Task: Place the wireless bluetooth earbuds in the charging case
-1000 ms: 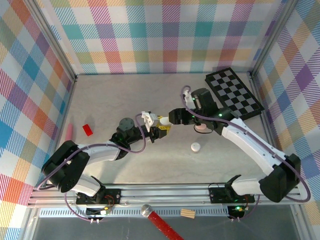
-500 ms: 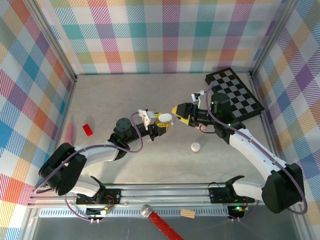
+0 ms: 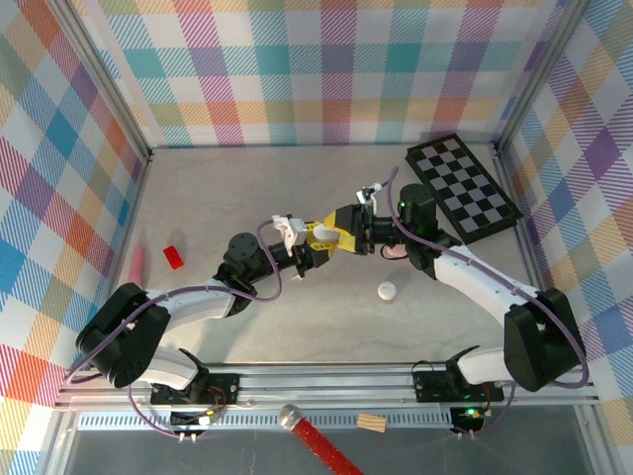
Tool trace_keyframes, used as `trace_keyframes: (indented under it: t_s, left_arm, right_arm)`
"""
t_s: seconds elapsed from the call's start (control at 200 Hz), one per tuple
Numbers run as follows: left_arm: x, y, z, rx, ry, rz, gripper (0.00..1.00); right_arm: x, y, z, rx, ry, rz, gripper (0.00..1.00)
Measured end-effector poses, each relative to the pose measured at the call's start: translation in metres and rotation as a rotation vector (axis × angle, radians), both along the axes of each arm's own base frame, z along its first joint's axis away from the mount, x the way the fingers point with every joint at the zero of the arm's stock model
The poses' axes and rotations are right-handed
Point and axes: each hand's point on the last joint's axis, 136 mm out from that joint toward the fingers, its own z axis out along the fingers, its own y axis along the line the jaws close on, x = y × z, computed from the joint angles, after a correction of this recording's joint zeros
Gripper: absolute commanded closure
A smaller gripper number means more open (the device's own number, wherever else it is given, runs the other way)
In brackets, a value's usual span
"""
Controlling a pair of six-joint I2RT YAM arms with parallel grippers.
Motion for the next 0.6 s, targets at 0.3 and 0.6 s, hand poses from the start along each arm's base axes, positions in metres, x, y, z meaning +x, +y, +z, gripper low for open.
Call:
trace_keyframes:
  t_s: [0.3,0.6]
  left_arm:
    - [0.002,0.000,0.001,-0.003,-0.004,0.004,0.66]
    - [0.004,0.000,-0.001,0.000,0.007,0.017,0.09]
  right_arm:
    - [0.001,0.004,0.004,0.019,0.013,0.010,0.74]
    - [0.012,-0.010,-0.006,-0.048,-0.006,-0.097,0.79]
